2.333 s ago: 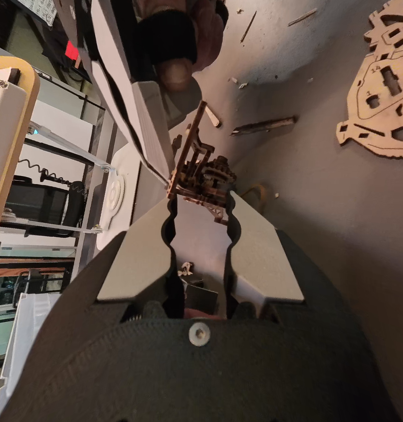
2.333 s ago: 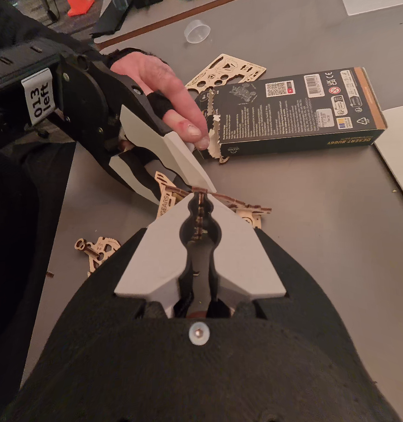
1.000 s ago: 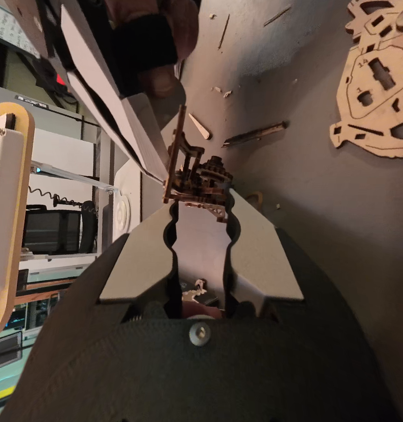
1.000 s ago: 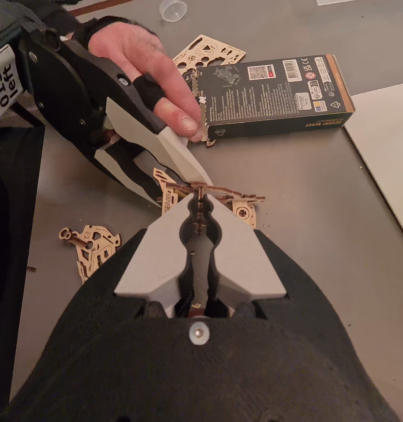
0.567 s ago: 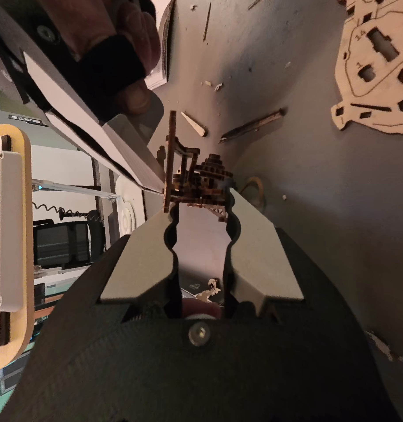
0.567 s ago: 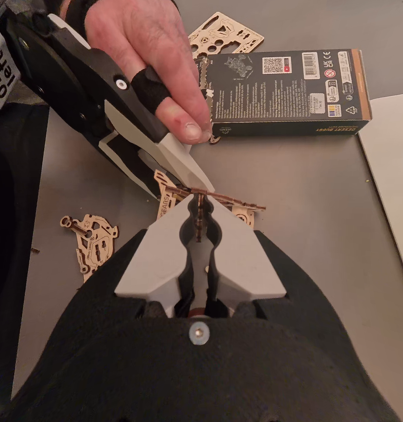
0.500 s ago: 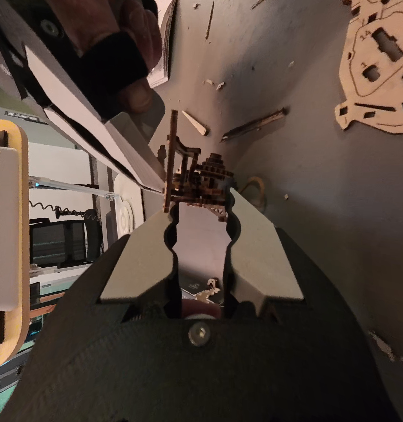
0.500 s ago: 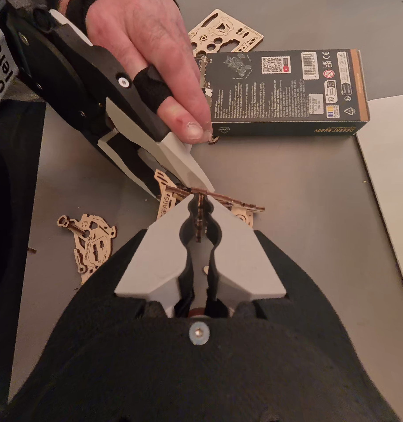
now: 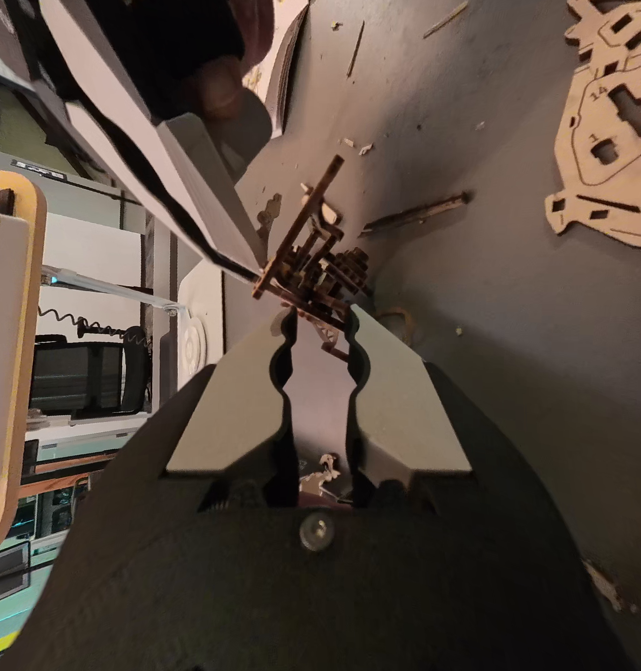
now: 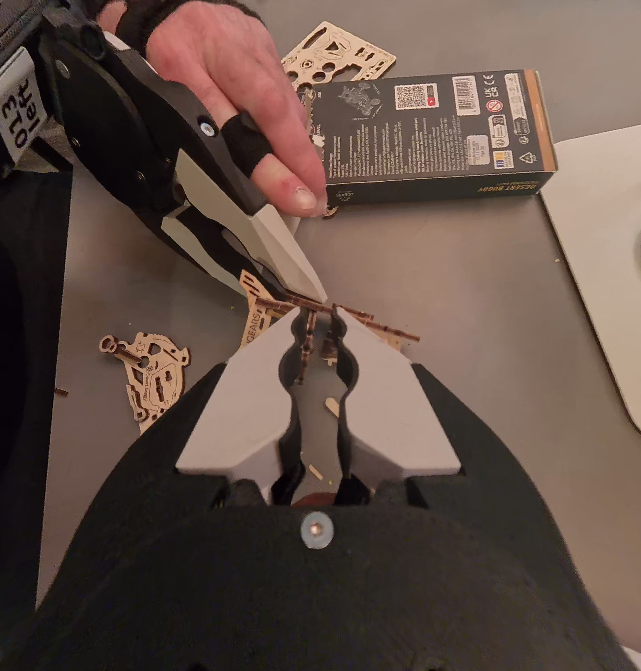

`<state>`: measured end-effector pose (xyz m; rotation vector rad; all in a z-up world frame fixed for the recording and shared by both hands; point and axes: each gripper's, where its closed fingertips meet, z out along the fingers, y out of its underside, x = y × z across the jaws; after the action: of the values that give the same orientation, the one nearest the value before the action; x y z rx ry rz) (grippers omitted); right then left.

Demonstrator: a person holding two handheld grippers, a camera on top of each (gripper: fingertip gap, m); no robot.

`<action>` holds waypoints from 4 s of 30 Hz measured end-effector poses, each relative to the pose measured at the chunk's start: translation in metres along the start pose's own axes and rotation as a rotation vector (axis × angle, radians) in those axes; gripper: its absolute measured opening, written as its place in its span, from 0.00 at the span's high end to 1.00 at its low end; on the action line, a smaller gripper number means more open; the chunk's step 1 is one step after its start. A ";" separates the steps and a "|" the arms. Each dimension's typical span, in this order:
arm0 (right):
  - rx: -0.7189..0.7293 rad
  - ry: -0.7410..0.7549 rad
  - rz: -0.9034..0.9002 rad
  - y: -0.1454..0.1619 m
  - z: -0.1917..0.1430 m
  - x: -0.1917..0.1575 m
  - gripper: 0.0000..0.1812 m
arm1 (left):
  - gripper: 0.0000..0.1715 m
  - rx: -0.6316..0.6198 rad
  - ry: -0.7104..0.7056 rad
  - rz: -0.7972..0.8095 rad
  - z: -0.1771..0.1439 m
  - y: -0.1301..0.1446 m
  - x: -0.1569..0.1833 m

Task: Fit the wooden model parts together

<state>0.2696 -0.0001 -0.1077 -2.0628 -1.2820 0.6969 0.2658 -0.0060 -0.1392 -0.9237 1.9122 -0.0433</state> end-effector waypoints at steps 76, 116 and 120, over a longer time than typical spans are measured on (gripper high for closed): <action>0.092 0.186 0.119 -0.001 0.009 0.005 1.00 | 0.71 0.100 -0.014 -0.472 -0.006 -0.003 -0.013; -0.010 0.164 0.119 0.051 -0.010 -0.009 0.94 | 0.76 0.095 0.000 -0.450 -0.008 -0.003 -0.009; 0.002 0.232 0.147 0.052 -0.010 0.006 0.91 | 0.77 0.071 -0.022 -0.472 -0.010 0.001 -0.017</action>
<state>0.3103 -0.0147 -0.1391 -2.1797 -1.0085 0.5034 0.2617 0.0021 -0.1217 -1.3008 1.6245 -0.3760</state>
